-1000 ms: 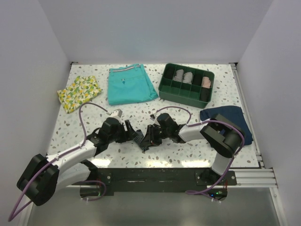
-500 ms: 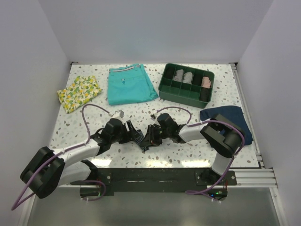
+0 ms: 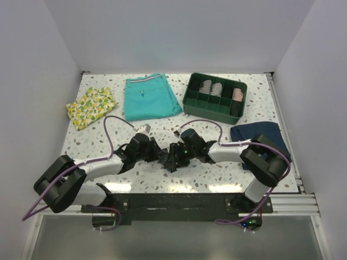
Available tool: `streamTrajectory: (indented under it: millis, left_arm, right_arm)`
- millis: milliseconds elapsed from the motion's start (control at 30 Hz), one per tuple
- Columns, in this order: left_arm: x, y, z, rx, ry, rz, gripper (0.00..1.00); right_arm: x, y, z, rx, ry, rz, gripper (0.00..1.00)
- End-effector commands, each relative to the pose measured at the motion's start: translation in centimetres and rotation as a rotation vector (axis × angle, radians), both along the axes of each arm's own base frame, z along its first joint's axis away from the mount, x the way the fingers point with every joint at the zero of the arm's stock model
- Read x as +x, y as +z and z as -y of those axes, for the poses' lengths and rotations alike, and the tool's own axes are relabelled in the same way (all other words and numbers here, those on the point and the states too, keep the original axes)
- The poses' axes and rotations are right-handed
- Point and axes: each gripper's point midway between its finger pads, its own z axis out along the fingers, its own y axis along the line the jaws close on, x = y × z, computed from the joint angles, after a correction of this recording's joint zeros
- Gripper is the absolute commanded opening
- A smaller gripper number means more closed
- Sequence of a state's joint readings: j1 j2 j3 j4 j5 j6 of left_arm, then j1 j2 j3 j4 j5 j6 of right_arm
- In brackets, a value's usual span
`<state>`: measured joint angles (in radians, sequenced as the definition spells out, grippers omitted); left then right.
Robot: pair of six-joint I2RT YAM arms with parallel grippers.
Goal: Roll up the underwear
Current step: Roll the underwear to the center of the board, then pick up the underwear from the center of the board.
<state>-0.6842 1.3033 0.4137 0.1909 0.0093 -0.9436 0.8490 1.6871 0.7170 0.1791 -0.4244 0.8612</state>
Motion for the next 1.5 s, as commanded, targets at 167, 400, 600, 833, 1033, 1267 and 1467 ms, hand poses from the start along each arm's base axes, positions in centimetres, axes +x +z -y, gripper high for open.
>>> streamTrajectory:
  millis: [167, 400, 600, 833, 1033, 1267, 1467]
  left_arm:
    - [-0.6, -3.5, -2.3, 0.253, -0.045, -0.048, 0.17]
    - [-0.3, -3.2, -1.1, 0.263, -0.117, -0.052, 0.17]
    - [-0.5, -3.2, -1.0, 0.277, -0.141, -0.069, 0.17]
    - [-0.5, -3.1, -0.8, 0.276, -0.148, -0.075, 0.17]
    - [-0.5, -3.2, -0.8, 0.277, -0.148, -0.082, 0.17]
    - [-0.6, -3.3, -0.8, 0.273, -0.145, -0.089, 0.17]
    - [-0.8, -3.3, -0.6, 0.259, -0.142, -0.094, 0.17]
  right_arm:
    - [0.0, 1.6, 4.8, -0.482, 0.160, 0.344, 0.59]
    - [1.7, 4.8, 6.8, -0.647, 0.197, 0.602, 0.60]
    - [2.8, 7.1, 5.4, -0.581, 0.191, 0.717, 0.60]
    - [3.0, 7.6, 2.2, -0.487, 0.244, 0.761, 0.61]
    - [3.0, 7.2, 0.3, -0.448, 0.269, 0.778, 0.61]
    - [3.2, 4.8, -0.3, -0.483, 0.279, 0.757, 0.61]
    - [2.6, 2.3, -0.3, -0.466, 0.277, 0.729, 0.61]
